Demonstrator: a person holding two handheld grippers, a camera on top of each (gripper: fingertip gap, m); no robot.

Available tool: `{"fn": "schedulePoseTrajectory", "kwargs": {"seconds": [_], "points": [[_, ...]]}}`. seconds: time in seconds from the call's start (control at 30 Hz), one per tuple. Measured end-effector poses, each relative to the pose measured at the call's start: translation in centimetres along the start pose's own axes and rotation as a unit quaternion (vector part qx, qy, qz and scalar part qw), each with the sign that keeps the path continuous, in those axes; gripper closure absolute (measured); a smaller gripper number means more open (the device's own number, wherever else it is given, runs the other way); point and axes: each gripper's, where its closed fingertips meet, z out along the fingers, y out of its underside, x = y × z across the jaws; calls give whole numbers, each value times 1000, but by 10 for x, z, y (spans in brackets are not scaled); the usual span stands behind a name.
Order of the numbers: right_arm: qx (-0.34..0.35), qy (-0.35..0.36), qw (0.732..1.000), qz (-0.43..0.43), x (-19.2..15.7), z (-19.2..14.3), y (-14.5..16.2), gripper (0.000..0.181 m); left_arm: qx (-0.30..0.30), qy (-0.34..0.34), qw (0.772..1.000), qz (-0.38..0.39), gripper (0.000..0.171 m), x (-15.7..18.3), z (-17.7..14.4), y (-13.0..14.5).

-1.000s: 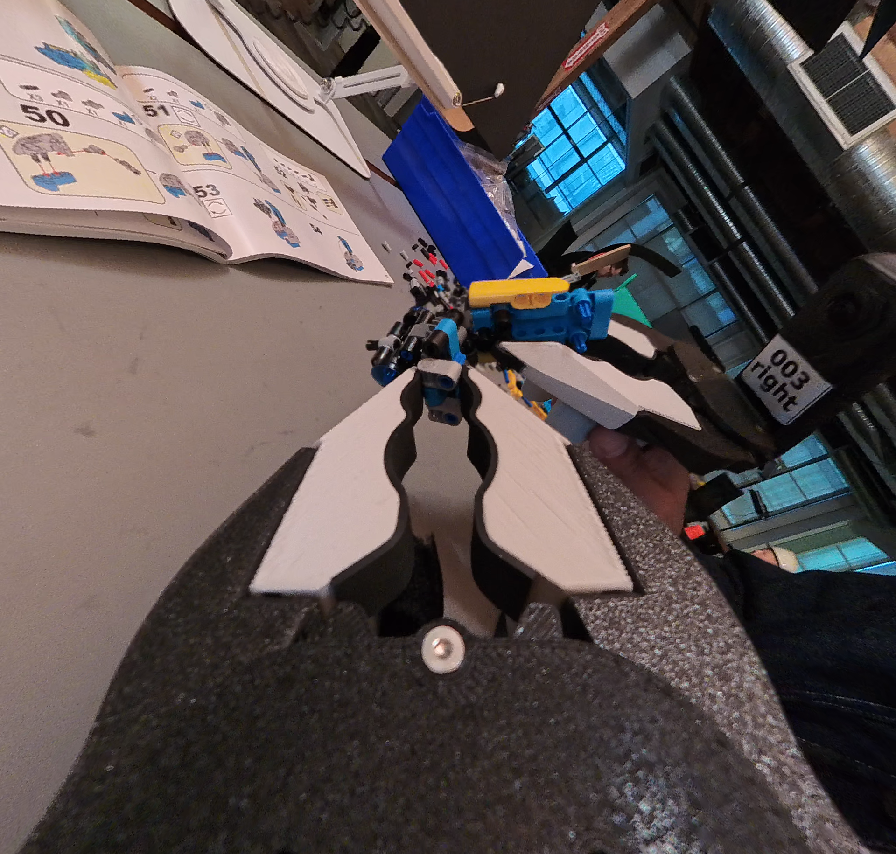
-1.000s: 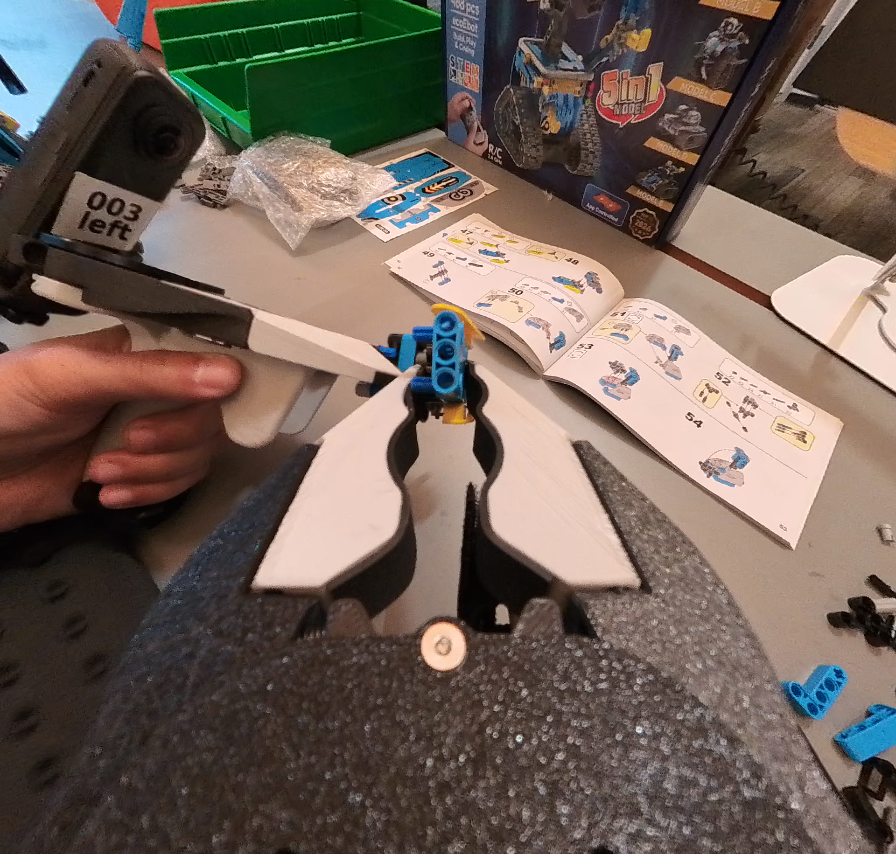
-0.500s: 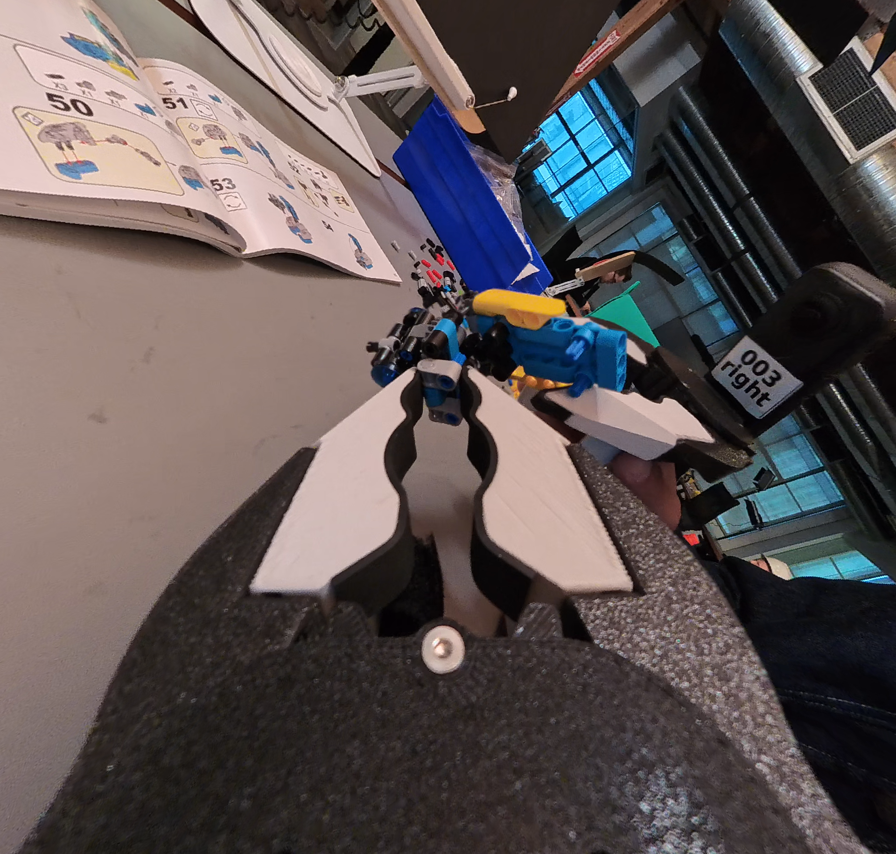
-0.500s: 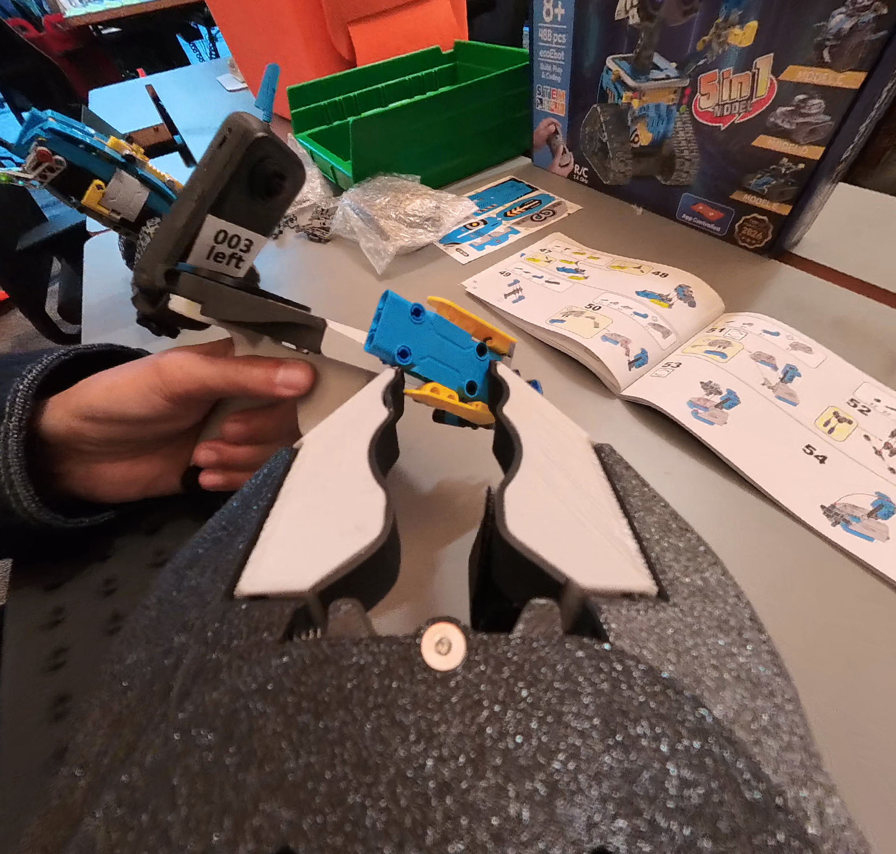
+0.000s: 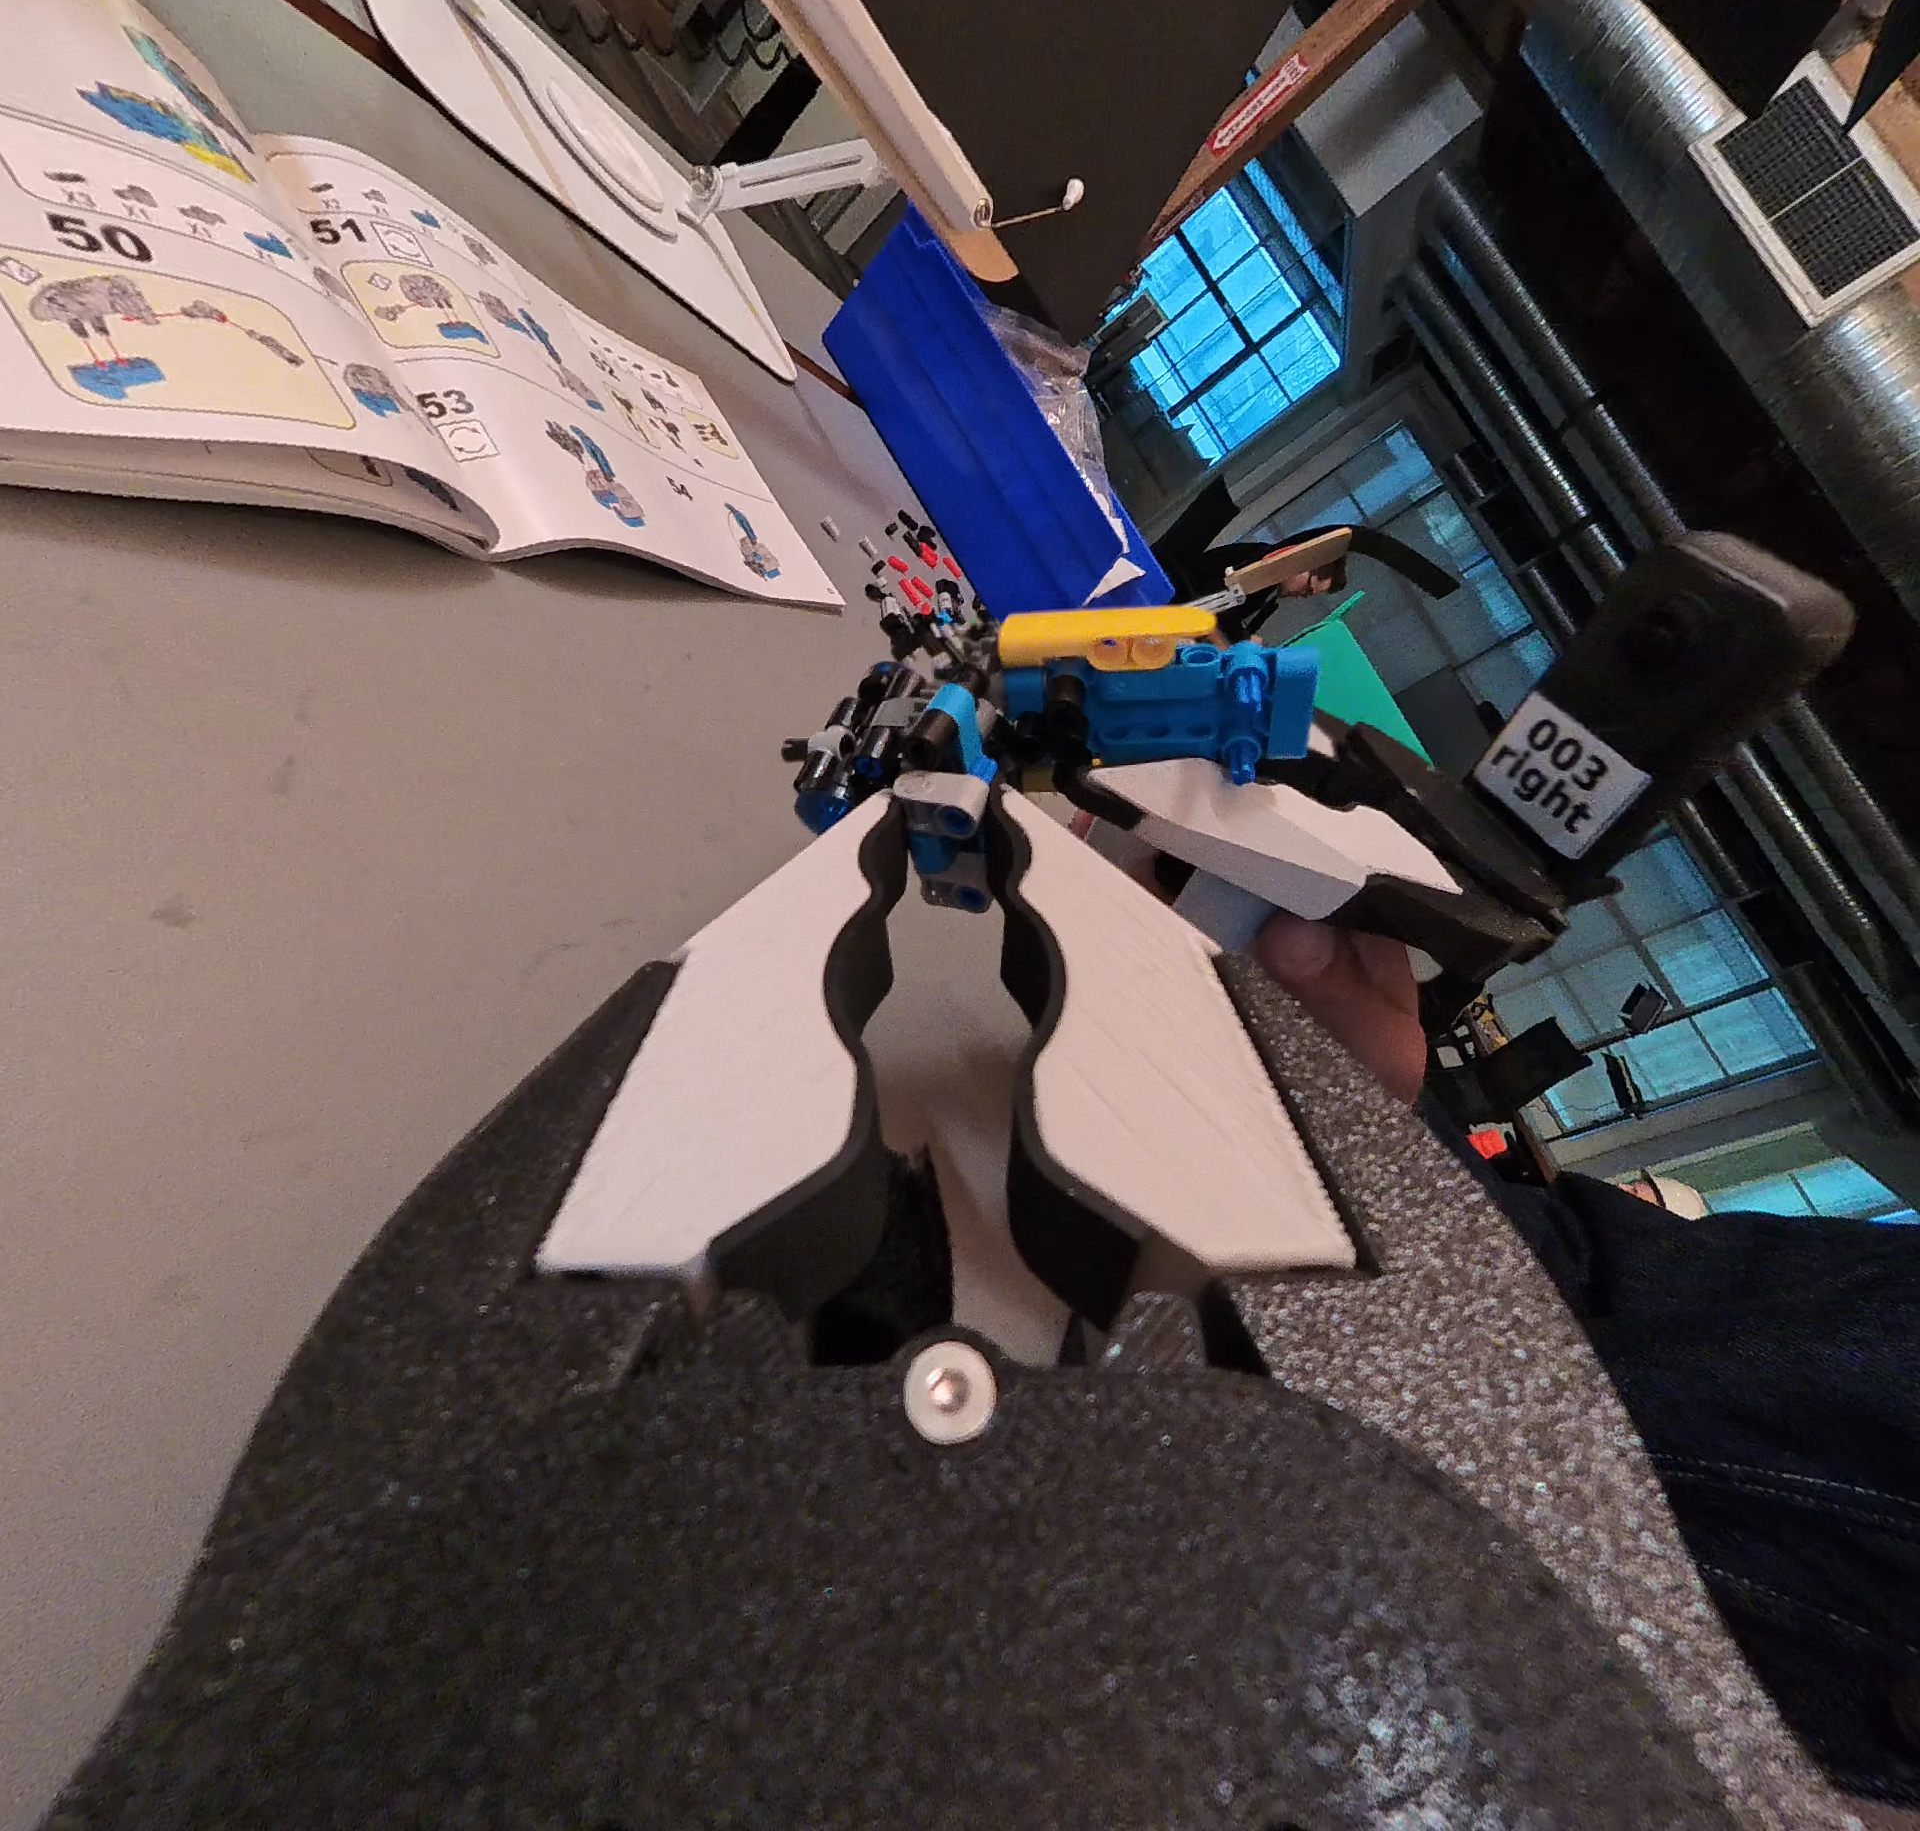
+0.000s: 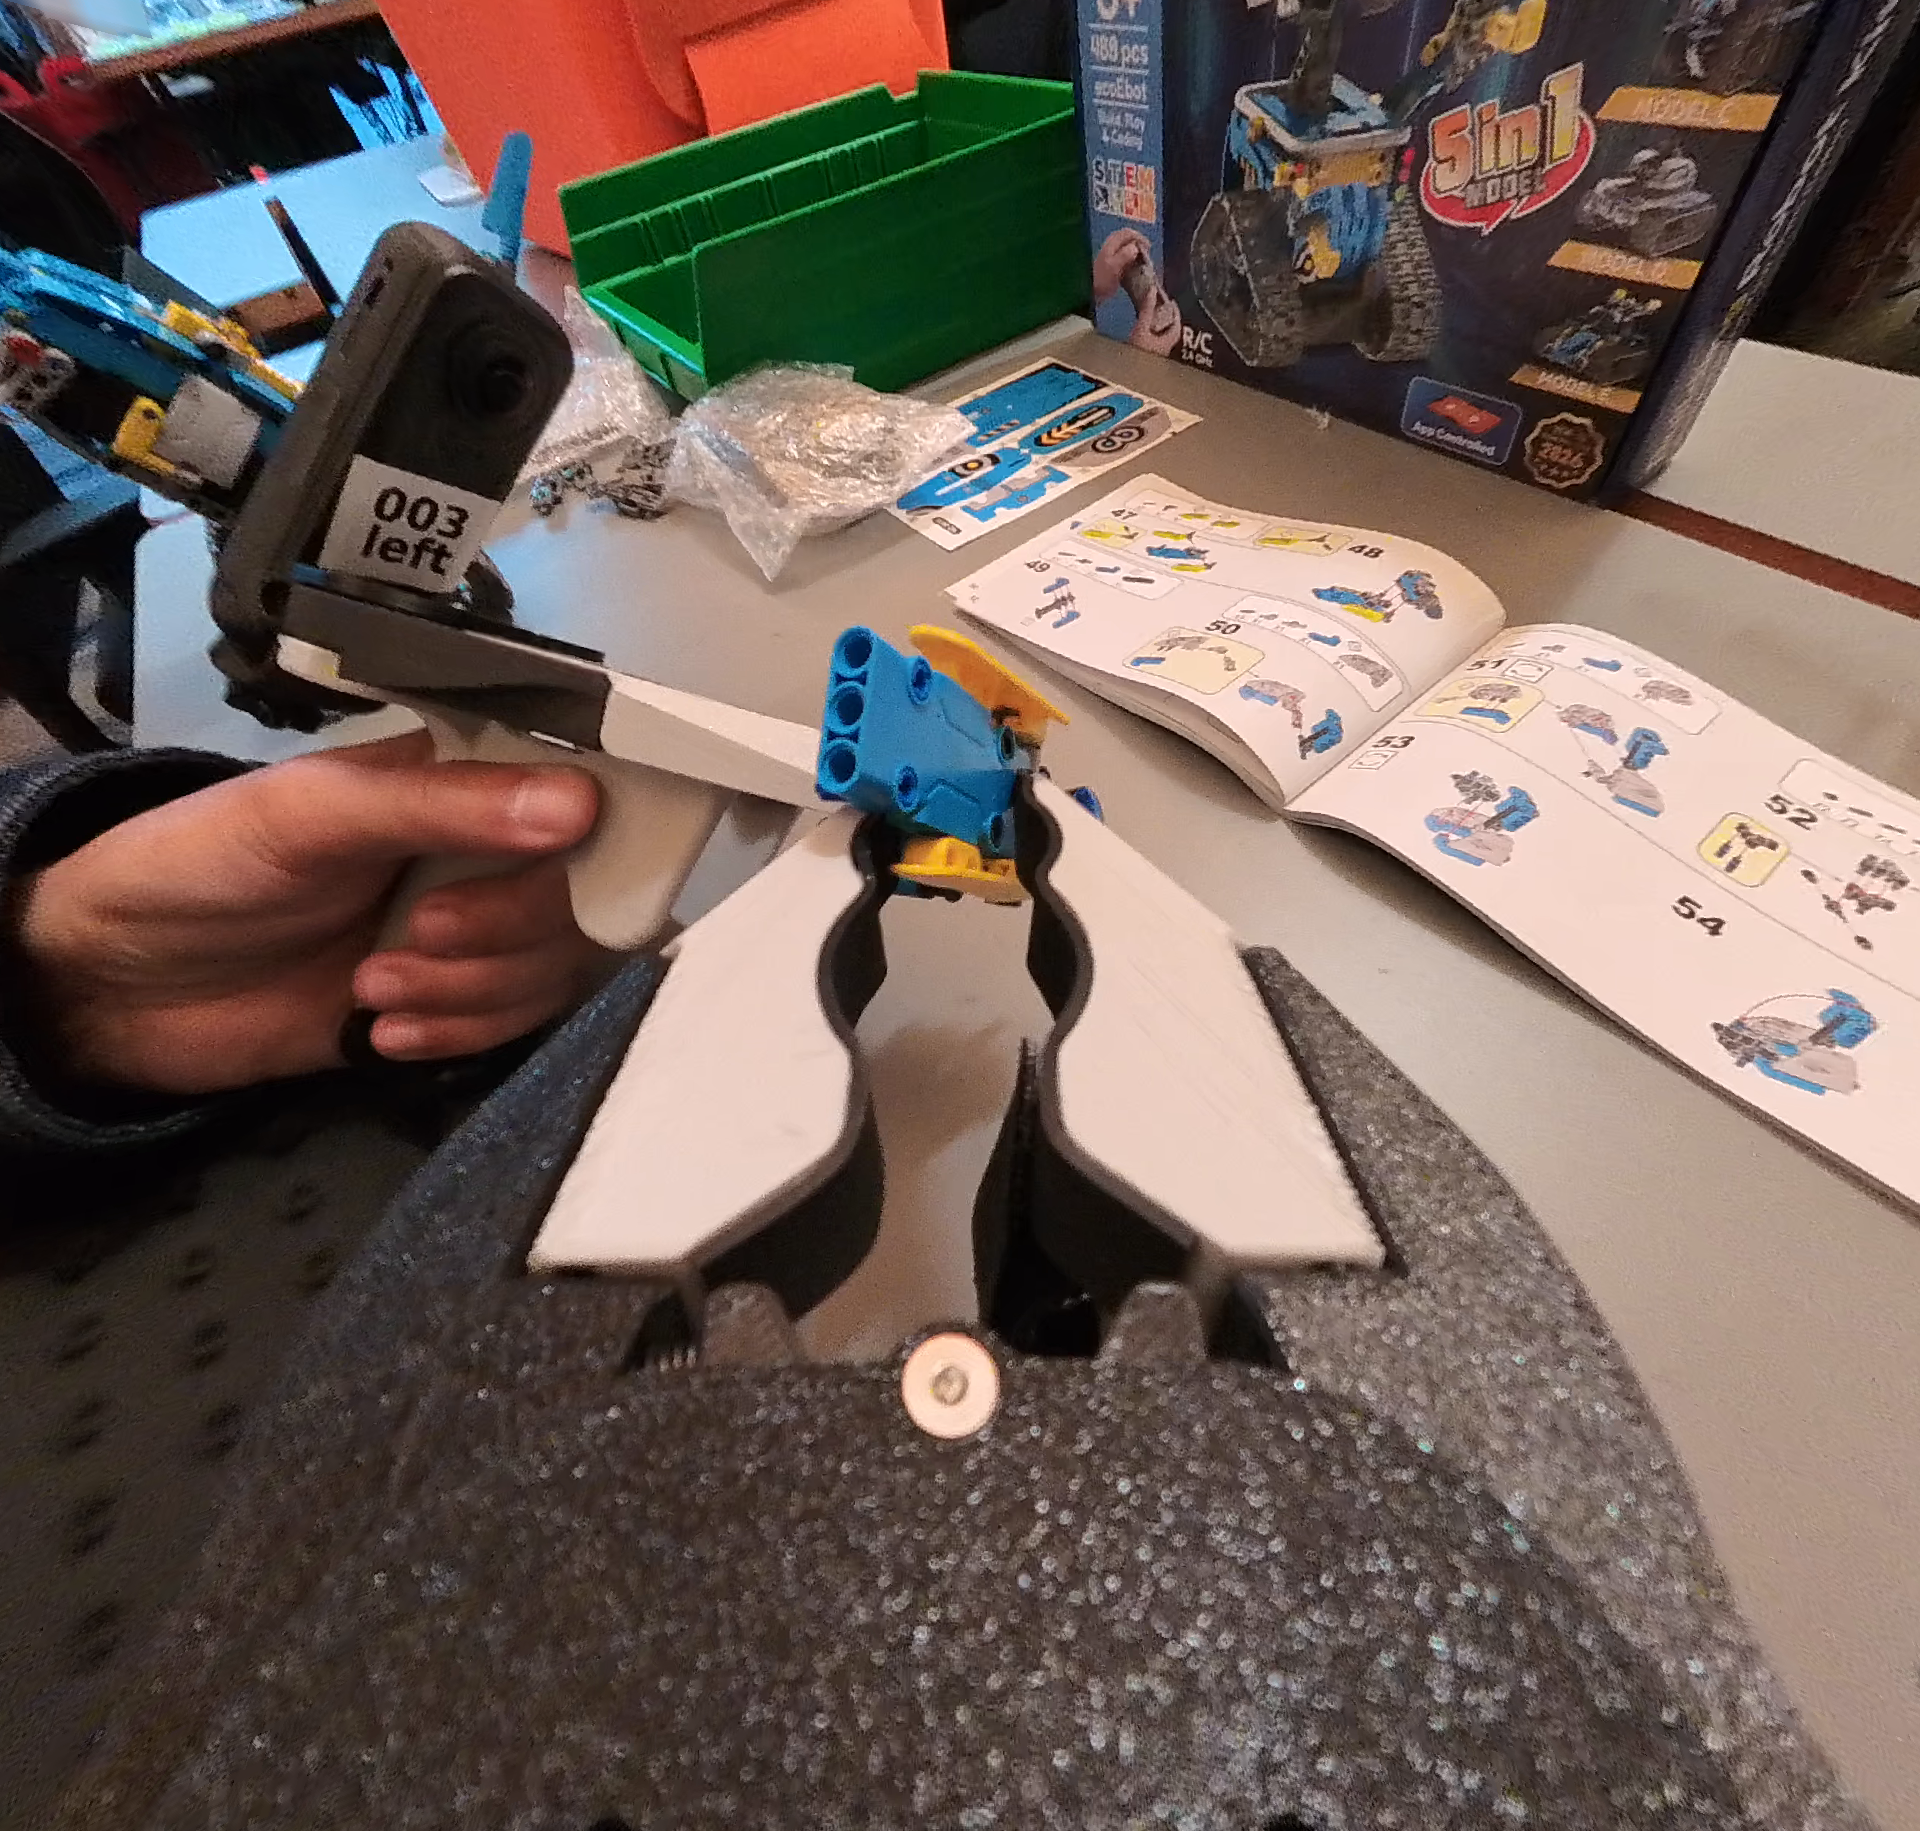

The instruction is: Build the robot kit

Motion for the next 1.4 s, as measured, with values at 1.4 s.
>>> {"fn": "schedulePoseTrajectory", "kwargs": {"seconds": [1.4], "points": [[31, 7, 999, 9, 0, -2, -12, 159, 56, -7, 998, 3, 157, 9, 2, -8]]}}
